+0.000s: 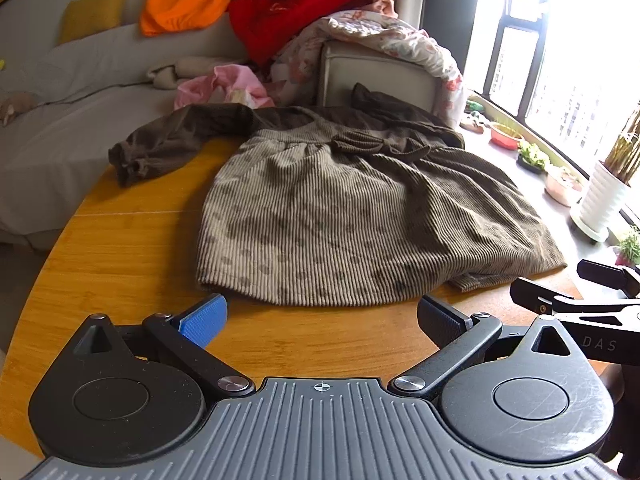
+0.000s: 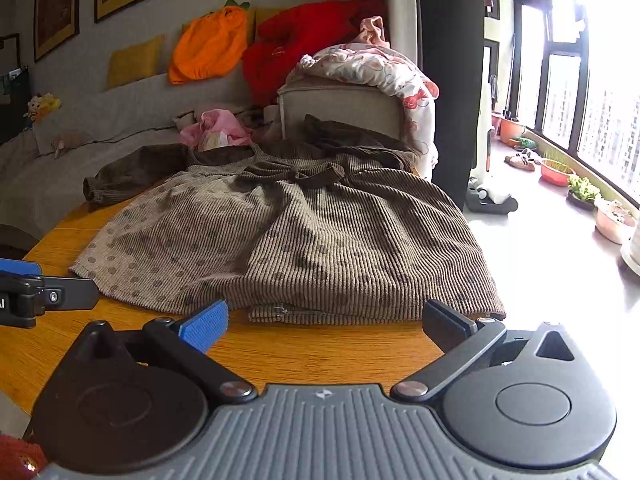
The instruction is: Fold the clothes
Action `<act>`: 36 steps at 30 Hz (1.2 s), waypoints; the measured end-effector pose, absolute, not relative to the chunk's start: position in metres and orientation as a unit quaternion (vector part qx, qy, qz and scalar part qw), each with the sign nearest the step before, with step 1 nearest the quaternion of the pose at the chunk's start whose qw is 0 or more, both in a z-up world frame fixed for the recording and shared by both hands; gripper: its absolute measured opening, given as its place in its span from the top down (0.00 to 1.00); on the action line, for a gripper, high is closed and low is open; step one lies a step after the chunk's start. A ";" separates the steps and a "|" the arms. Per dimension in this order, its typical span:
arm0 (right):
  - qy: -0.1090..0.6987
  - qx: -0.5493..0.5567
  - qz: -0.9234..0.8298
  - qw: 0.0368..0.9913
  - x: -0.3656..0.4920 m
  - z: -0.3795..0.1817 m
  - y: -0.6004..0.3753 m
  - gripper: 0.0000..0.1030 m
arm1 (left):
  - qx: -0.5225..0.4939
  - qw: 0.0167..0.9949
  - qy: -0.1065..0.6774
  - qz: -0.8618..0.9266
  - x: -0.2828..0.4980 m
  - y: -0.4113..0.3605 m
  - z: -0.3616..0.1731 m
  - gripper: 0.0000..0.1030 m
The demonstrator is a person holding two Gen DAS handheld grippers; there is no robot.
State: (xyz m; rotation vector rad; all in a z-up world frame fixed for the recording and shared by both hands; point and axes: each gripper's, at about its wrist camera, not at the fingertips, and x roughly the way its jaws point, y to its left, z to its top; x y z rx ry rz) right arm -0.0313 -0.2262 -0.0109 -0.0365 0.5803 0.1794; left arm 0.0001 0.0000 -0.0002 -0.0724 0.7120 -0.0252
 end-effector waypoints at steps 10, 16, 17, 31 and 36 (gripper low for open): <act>0.289 -0.010 0.093 0.953 -0.028 -0.010 -0.226 0.00 | -0.038 0.934 0.356 -0.008 0.000 -0.001 -0.003 0.00; 0.289 -0.006 0.088 0.953 -0.031 -0.013 -0.226 0.00 | -0.039 0.932 0.361 -0.005 0.002 -0.001 -0.003 0.00; 0.289 -0.006 0.086 0.953 -0.032 -0.013 -0.226 0.00 | -0.039 0.931 0.362 -0.005 0.002 -0.002 -0.003 0.00; 0.298 0.009 0.090 0.950 -0.032 -0.014 -0.231 0.00 | -0.036 0.932 0.361 -0.005 0.001 -0.004 -0.003 0.00; 0.297 0.003 0.089 0.951 -0.032 -0.013 -0.229 0.00 | -0.036 0.932 0.362 -0.005 0.000 -0.004 -0.003 0.00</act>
